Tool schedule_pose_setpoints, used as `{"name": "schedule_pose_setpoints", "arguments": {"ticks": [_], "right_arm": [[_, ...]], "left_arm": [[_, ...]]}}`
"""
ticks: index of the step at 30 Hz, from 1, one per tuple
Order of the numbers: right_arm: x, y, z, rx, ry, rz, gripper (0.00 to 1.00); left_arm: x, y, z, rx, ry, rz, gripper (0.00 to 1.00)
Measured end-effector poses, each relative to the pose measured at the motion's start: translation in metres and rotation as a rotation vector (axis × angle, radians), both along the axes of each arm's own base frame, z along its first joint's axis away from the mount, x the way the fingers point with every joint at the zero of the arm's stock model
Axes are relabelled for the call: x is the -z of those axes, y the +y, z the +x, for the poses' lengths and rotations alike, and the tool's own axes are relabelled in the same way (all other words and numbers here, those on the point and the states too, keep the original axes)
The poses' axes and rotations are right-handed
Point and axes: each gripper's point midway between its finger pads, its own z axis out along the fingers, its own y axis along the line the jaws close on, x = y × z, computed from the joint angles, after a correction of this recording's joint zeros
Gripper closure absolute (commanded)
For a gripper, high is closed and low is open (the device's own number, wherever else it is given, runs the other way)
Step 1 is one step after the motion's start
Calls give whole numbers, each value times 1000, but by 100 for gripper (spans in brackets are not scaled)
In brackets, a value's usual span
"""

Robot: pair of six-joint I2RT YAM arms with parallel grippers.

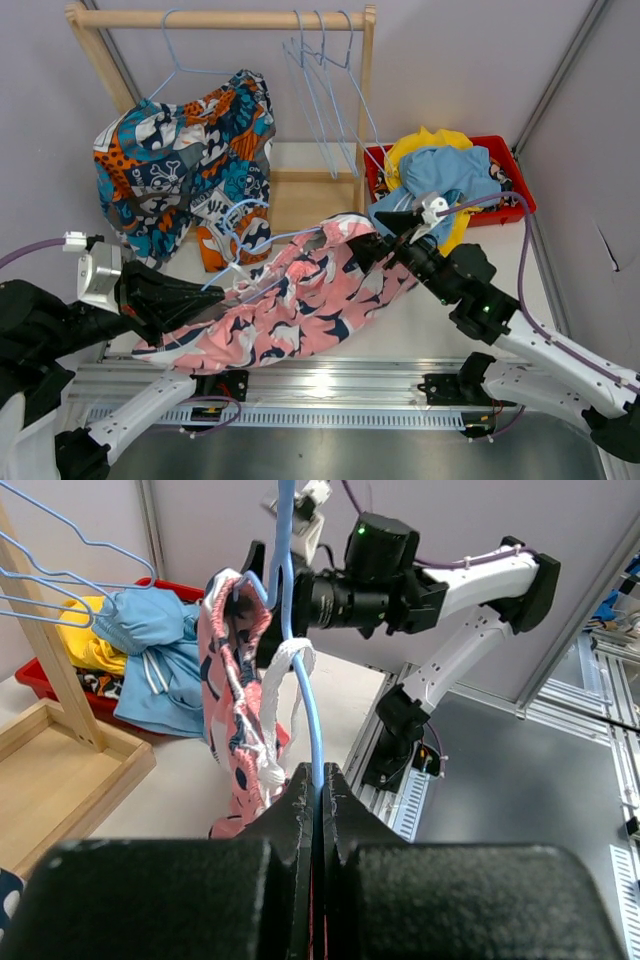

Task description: Remove the shorts from the hanger

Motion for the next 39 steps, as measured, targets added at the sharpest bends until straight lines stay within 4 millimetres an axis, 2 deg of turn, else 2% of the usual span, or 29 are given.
{"name": "schedule_pose_setpoints", "arguments": {"ticks": [1, 2, 5, 9, 13, 15, 18, 21, 26, 35, 39], "right_arm": [[7, 5, 2, -11, 11, -12, 22], [15, 10, 2, -25, 21, -25, 52], [30, 22, 1, -72, 39, -45, 100], [31, 29, -1, -101, 39, -38, 100], [26, 20, 2, -78, 24, -29, 100], [21, 7, 7, -42, 12, -21, 100], [9, -24, 12, 29, -20, 12, 100], [-7, -55, 12, 90, -64, 48, 100], [-17, -90, 9, 157, -98, 75, 100], [16, -117, 33, 253, 48, 51, 100], [34, -140, 52, 324, 147, 59, 100]], "left_arm": [[0, 0, 0, 2, 2, 1, 100], [0, -1, 1, 2, 4, 2, 100], [1, -2, 3, 2, 12, 7, 100], [3, -4, 7, -2, 21, 13, 100], [3, -5, 10, -6, 27, 18, 100], [4, -5, 12, -12, 29, 19, 100], [5, -5, 15, -24, 31, 25, 100], [7, -7, 19, -26, 41, 34, 100], [14, -12, 28, -28, 66, 59, 100], [25, -13, 32, -33, 86, 106, 100], [26, -13, 33, -31, 82, 116, 100]]}}
